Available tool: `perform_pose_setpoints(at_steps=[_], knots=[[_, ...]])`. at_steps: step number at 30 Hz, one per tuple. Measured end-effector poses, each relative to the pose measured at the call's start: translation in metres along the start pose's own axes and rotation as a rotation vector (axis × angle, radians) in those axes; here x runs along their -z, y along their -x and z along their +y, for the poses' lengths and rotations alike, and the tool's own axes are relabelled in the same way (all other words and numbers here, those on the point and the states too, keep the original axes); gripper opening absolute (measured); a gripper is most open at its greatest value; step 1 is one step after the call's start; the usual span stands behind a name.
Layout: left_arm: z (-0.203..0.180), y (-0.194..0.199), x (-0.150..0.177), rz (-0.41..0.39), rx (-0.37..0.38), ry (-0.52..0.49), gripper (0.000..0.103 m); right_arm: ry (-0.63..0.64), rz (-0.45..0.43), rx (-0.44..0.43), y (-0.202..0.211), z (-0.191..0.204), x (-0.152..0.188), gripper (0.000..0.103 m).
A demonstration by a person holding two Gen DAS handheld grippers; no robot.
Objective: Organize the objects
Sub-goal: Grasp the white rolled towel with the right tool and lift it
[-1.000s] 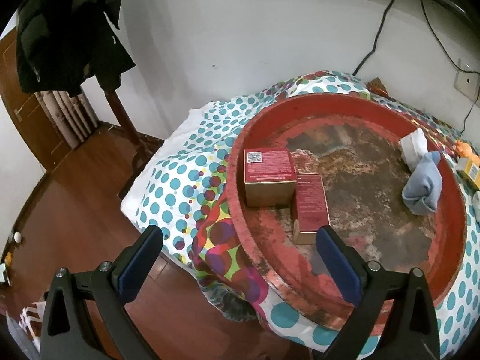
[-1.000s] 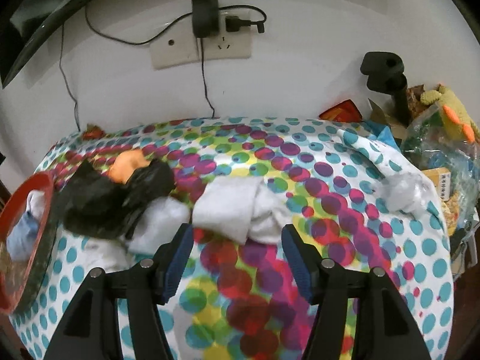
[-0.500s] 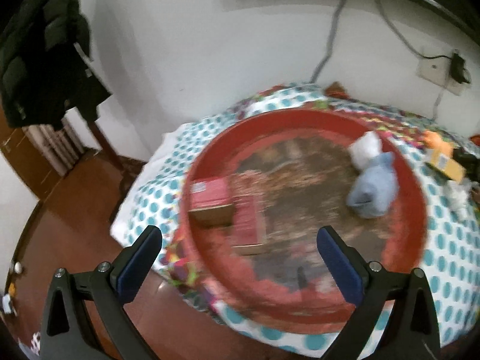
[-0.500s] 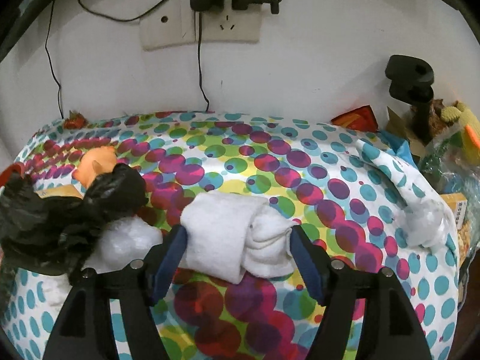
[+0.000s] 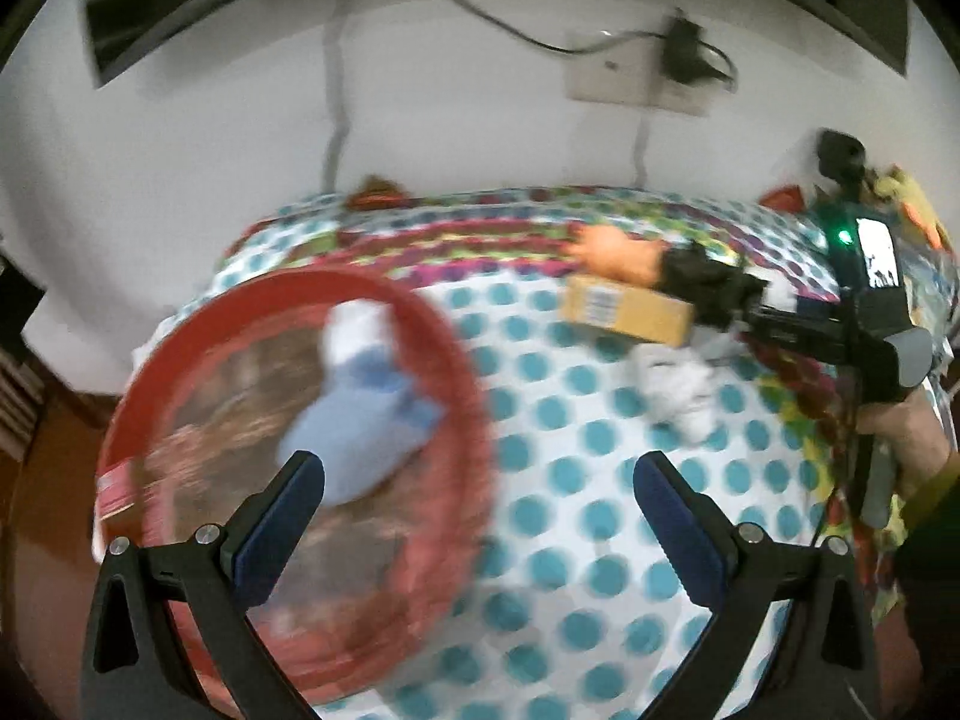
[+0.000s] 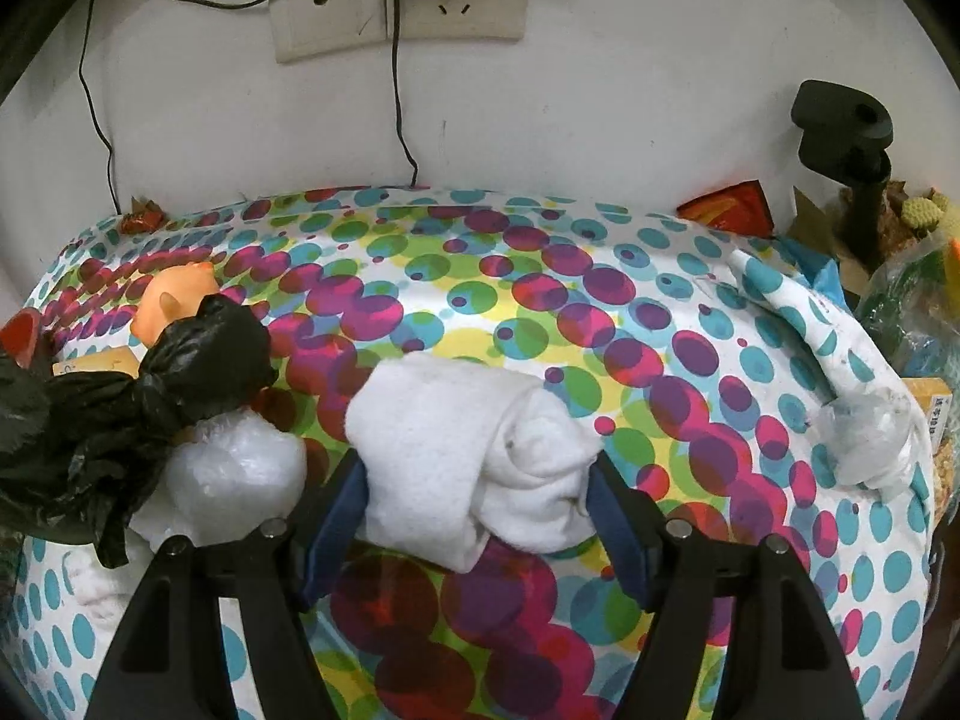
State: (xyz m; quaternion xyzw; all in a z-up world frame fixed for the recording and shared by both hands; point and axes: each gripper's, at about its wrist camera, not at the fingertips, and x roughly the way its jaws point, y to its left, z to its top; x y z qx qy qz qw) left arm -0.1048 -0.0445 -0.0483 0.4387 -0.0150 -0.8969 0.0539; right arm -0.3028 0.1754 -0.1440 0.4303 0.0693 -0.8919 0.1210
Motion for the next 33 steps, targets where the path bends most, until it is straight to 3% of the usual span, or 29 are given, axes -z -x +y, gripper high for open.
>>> perform_pose_setpoints(at_steps=[6,11,14,16,18,23,26,29,31,33], knots=[[-0.053,-0.045,-0.01,0.052,0.061,-0.057,0.103,-0.002,0.001,-0.004,0.0,0.0,0.0,0.075],[-0.072,-0.066,-0.019,0.077,0.11,-0.046,0.103,-0.005,0.0,-0.007,-0.001,0.0,0.001,0.075],[-0.08,-0.078,-0.024,0.1,0.094,-0.045,0.103,-0.013,-0.005,-0.01,0.0,-0.001,0.0,0.072],[-0.083,-0.085,-0.027,0.1,0.089,-0.042,0.102,-0.031,-0.012,-0.02,0.002,-0.004,0.0,0.064],[-0.086,-0.089,-0.028,0.101,0.081,-0.037,0.102,-0.055,-0.025,-0.032,0.004,-0.008,0.0,0.048],[-0.095,-0.098,-0.025,0.102,0.06,-0.066,0.1,-0.085,-0.034,-0.055,0.006,-0.014,0.0,0.043],[-0.1,-0.103,-0.024,0.102,0.044,-0.088,0.087,-0.088,-0.034,-0.057,0.006,-0.014,0.0,0.043],[-0.103,-0.108,-0.023,0.132,0.073,-0.077,0.071,-0.086,-0.034,-0.056,0.006,-0.015,0.0,0.043],[-0.104,-0.108,-0.023,0.127,0.1,-0.068,0.053,-0.088,-0.034,-0.058,0.007,-0.014,0.0,0.043],[-0.105,-0.106,-0.023,0.128,0.116,-0.071,0.046,-0.089,-0.034,-0.058,0.006,-0.014,0.0,0.043]])
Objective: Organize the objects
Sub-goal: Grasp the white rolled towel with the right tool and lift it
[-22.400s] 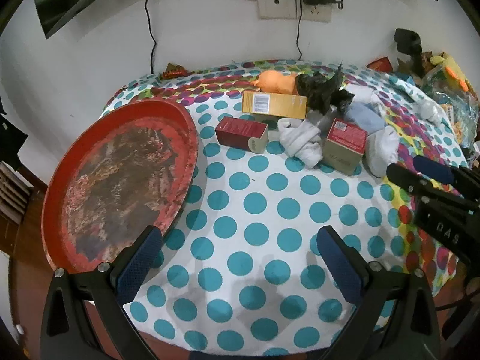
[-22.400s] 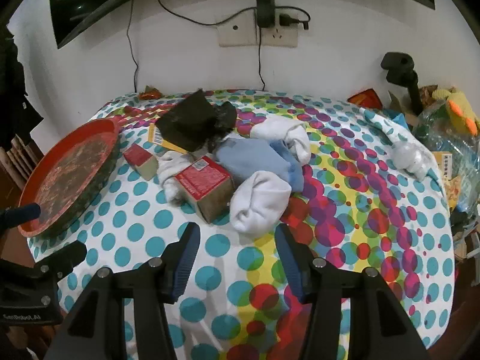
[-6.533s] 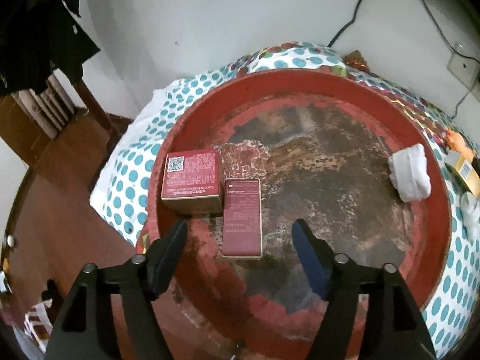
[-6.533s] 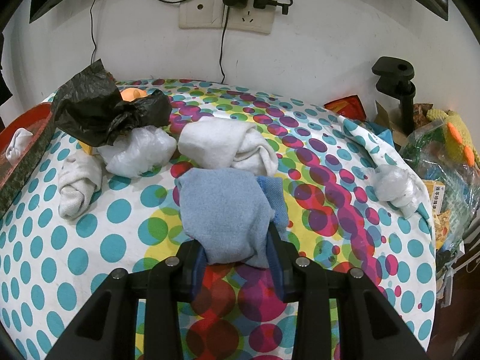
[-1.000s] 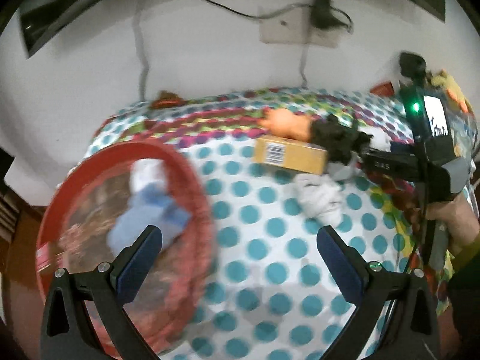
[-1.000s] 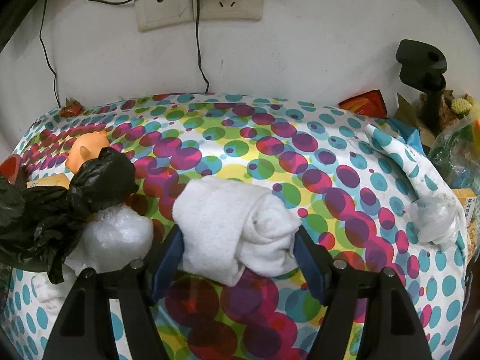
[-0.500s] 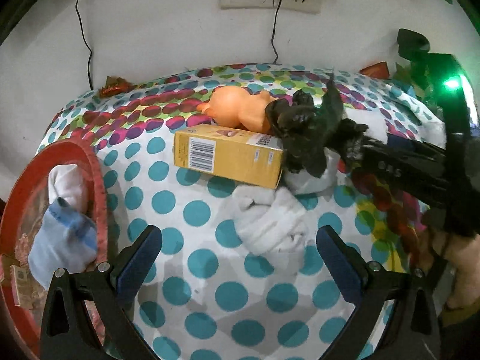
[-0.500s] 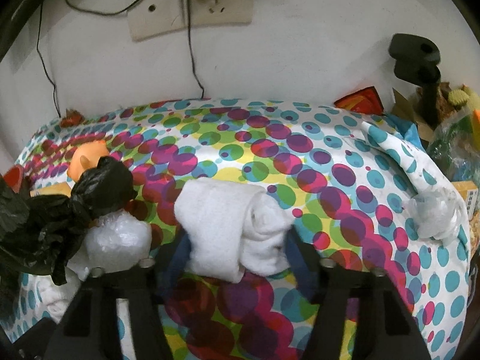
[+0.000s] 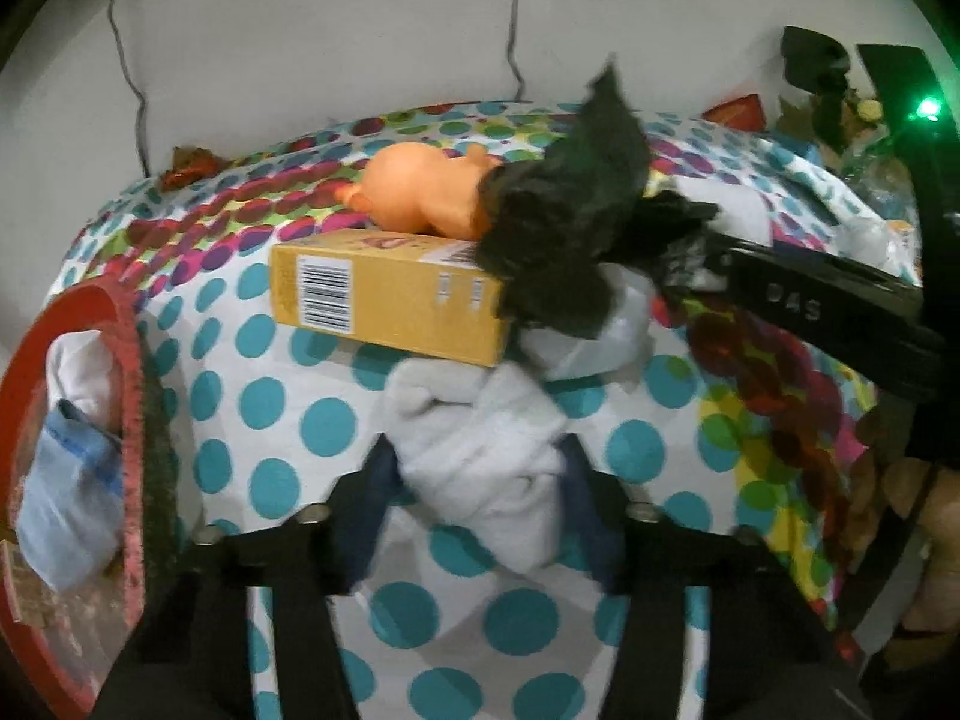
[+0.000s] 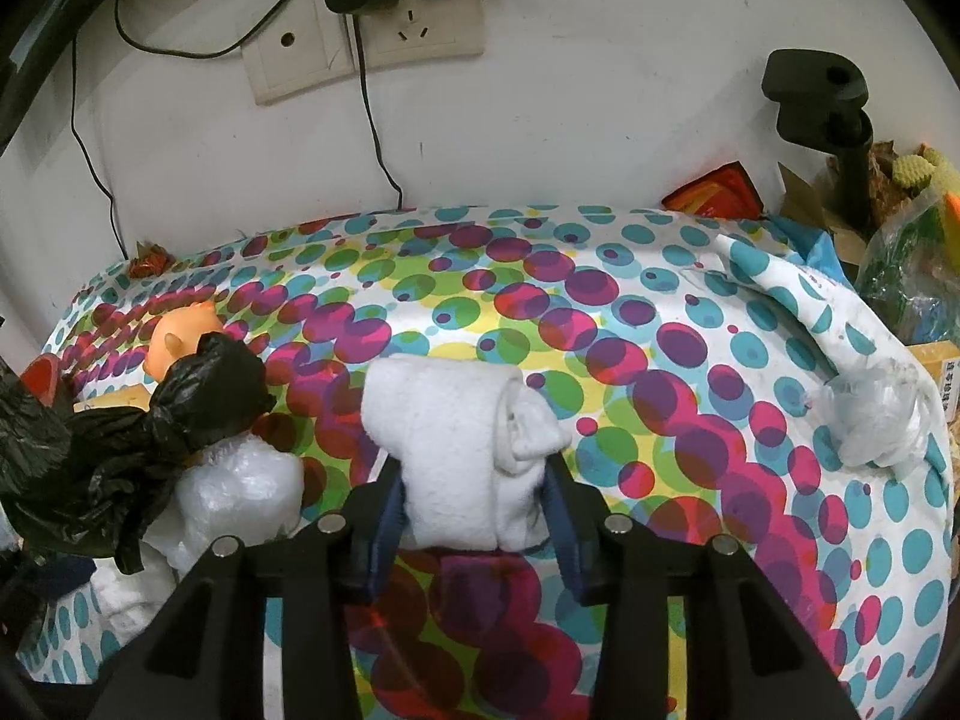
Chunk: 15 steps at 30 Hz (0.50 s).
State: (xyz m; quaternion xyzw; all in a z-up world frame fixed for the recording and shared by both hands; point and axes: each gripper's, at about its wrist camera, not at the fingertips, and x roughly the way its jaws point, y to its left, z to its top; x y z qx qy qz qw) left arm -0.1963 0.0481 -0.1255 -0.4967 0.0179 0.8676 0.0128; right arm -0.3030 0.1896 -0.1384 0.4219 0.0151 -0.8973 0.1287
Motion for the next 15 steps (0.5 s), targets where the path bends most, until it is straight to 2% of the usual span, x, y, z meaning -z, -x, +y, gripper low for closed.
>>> perform_pose_setpoints(at_steps=[3,15], knots=[[-0.002,0.004,0.001,-0.007,-0.008,-0.011,0.042,0.004,0.0,0.003,0.0,0.0,0.0,0.043],[0.009,0.041,0.016,-0.031,-0.007,-0.018,0.042,0.007,0.001,0.007,-0.001,0.0,0.0,0.043]])
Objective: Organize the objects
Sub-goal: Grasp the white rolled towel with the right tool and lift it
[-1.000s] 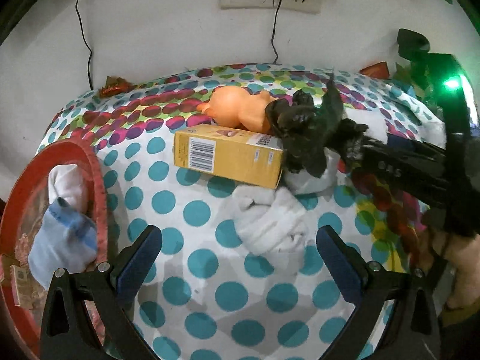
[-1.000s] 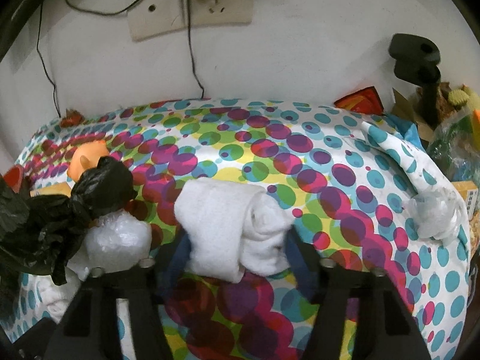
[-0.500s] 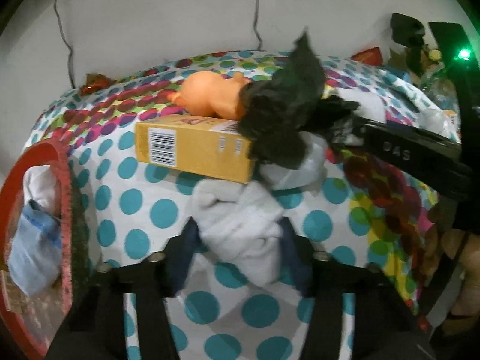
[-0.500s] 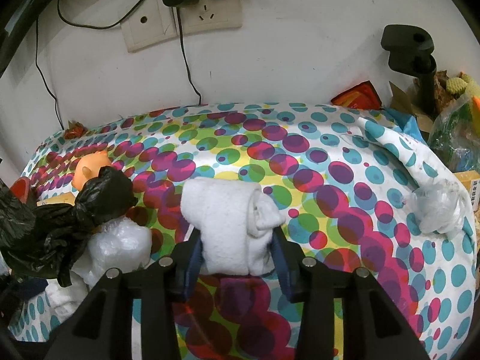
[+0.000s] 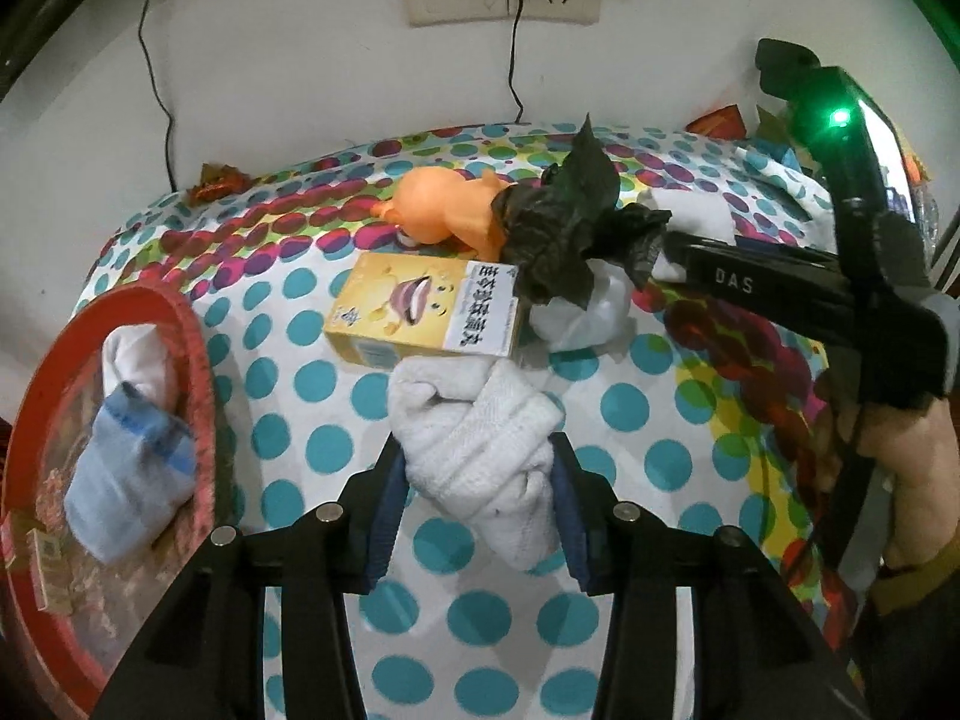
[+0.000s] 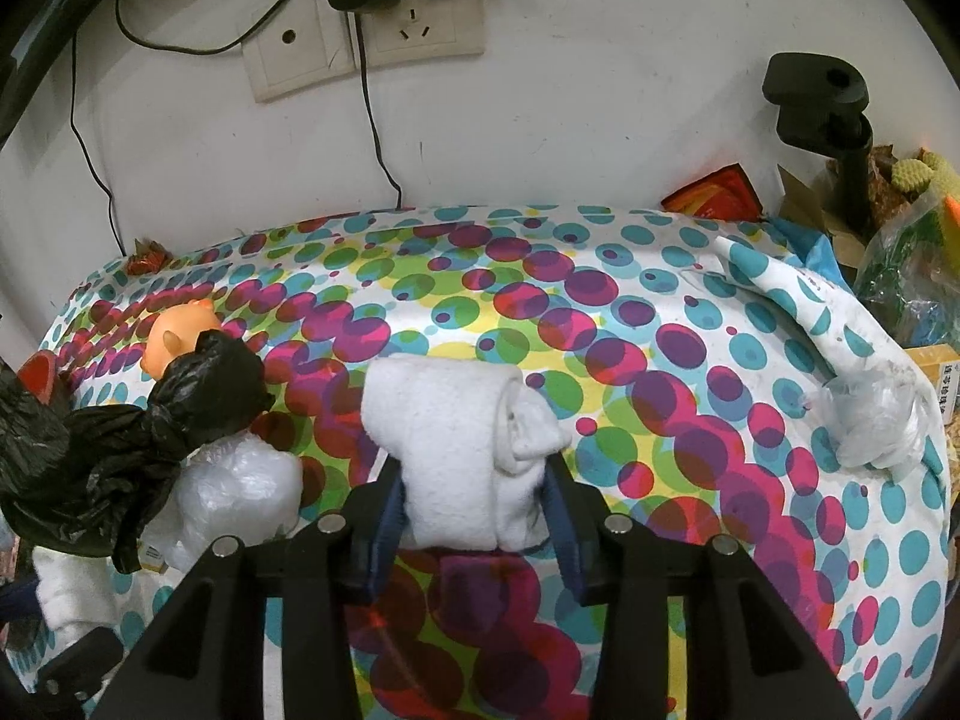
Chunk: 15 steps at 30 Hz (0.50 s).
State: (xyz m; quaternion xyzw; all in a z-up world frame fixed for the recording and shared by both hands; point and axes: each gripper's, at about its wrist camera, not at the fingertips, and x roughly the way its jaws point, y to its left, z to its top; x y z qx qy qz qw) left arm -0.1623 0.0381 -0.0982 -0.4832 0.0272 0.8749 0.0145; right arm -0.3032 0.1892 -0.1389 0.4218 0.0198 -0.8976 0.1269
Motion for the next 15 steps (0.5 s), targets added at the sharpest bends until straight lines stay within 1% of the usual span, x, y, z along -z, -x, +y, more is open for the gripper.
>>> perform_pose_setpoints(at_steps=[8,15], knots=[[0.009,0.025,0.012,-0.015,0.019,-0.005,0.042,0.002,0.0,0.002,0.0,0.0,0.0,0.043],[0.017,0.046,0.024,-0.032,-0.012,-0.03,0.042,0.006,0.001,0.009,0.0,0.001,0.0,0.043]])
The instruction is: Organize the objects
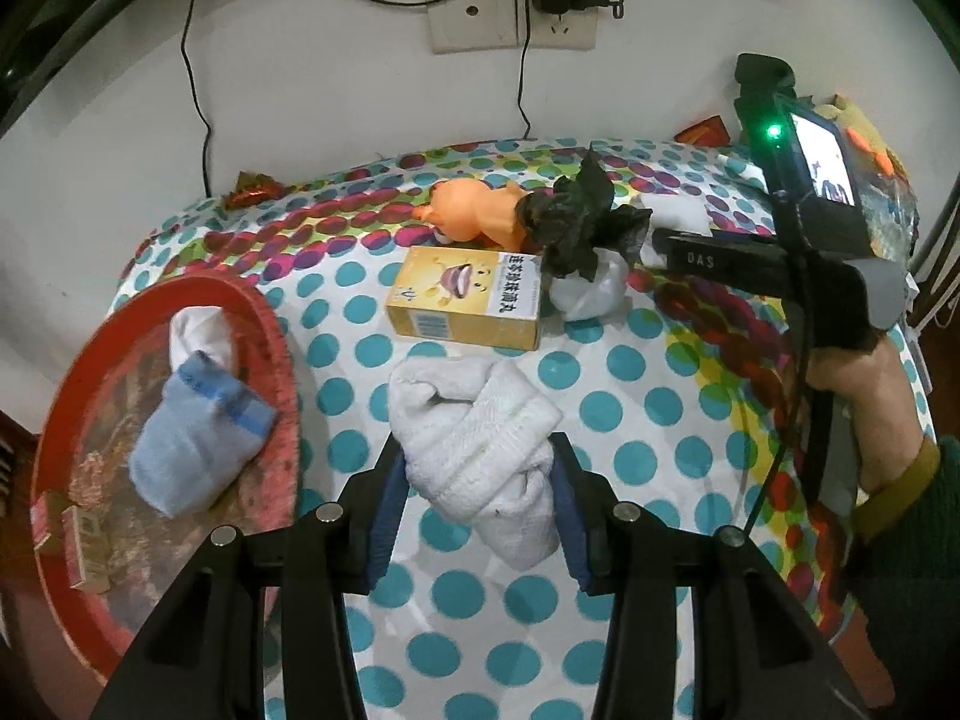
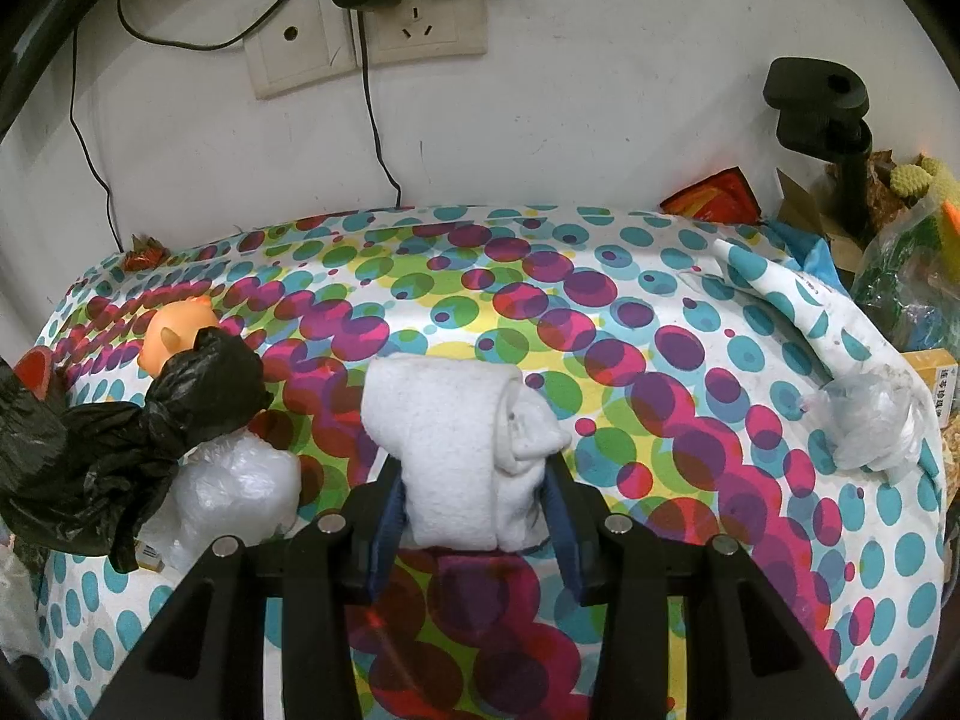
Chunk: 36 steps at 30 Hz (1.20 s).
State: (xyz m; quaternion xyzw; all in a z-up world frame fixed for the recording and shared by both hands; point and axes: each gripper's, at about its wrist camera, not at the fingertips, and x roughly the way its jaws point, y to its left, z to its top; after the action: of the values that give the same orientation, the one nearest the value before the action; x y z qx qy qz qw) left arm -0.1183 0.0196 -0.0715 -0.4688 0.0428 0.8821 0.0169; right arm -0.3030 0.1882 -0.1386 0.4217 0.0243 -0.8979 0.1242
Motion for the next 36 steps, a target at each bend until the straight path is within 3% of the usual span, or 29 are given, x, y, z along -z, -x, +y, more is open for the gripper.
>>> perform_pose_setpoints(at_steps=[8,16,36], knots=[[0.027,0.021,0.008,-0.019,-0.05,0.019,0.042,0.003,0.001,0.003,0.0,0.0,-0.001,0.043],[0.073,0.034,0.017,-0.021,-0.093,0.11,0.042,0.006,0.001,0.007,0.001,0.0,-0.002,0.043],[0.187,0.023,0.031,0.022,-0.245,0.274,0.042,0.015,0.004,0.02,0.001,0.001,-0.002,0.043]])
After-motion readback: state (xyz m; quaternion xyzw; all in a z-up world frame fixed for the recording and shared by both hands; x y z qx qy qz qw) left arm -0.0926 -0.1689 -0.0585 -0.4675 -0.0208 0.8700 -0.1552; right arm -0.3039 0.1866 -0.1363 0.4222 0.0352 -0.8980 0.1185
